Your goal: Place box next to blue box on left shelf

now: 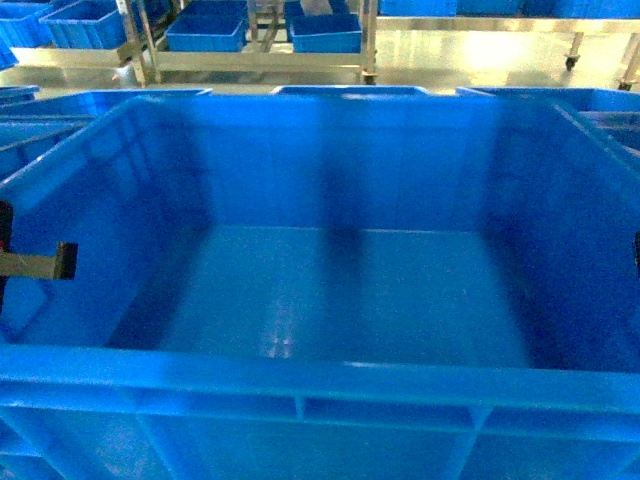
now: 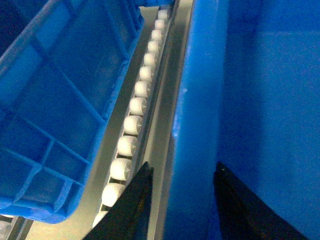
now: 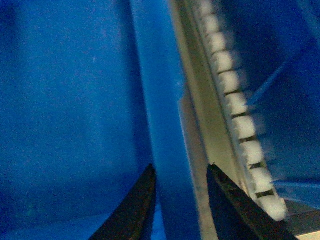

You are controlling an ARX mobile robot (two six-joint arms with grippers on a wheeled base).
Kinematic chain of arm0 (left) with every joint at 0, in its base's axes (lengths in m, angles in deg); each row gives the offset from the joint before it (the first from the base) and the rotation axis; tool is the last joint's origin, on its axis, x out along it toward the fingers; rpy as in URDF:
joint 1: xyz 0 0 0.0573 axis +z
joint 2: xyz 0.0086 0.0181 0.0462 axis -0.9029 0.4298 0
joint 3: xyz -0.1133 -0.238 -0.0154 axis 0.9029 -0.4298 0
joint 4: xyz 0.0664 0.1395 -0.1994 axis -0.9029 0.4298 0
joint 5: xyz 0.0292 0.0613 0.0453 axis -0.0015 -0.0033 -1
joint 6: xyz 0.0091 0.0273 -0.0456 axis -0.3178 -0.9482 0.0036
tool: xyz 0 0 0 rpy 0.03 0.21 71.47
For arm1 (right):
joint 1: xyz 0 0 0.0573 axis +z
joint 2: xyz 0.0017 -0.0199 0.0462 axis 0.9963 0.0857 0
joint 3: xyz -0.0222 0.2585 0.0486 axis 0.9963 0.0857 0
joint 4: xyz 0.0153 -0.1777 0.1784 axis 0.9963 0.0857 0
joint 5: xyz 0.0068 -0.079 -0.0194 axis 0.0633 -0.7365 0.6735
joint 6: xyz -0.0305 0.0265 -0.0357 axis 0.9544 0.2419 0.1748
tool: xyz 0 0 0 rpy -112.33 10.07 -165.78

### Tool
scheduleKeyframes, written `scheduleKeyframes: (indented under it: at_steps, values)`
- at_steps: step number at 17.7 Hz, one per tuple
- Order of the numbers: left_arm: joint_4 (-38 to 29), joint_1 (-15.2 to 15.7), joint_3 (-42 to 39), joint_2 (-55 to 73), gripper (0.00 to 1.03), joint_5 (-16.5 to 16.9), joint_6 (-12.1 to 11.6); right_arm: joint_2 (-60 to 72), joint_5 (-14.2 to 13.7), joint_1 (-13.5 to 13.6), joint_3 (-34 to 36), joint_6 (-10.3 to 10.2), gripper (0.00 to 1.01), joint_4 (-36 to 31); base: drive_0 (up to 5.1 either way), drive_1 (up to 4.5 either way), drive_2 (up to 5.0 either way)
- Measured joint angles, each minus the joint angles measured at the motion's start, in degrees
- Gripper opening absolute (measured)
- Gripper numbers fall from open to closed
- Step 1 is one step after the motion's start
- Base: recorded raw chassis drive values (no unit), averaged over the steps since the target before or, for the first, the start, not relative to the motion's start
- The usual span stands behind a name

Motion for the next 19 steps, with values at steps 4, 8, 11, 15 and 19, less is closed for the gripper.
scheduleKeyframes:
  at_steps: [4,8,11,15,19]
  values:
    - [-6.93,0.9,4.35,-11.85,0.98,-7.56,-0.09,-9.18,-5.33,0.17,-11.43,1.49,0.92,-1.92,0.0,0.0,0.0]
    - [-9.05,-0.94,-1.62,-11.5,0.98,-12.39,-4.92,-9.42,-10.49,2.45,-4.44,4.44,0.98,-10.69,0.0,0.0,0.0]
    - [-26.21,2.62,-7.89,-13.46,0.84,2.43,-4.87,-10.38,-8.26,1.79,-1.53,7.52,0.94,-20.72,0.0,0.0,0.0]
    - [-36.74,6.69,-21.94,-22.73,0.33,20.02,-4.76,-23.37,5.16,-6.49,23.23,25.0,0.43,-55.23,0.0,0.0,0.0]
    - [-34.36,13.11,-28.61,-31.63,0.02,25.83,-4.63,-31.93,10.86,-11.76,33.53,27.19,0.02,-56.52,0.0,0.0,0.0]
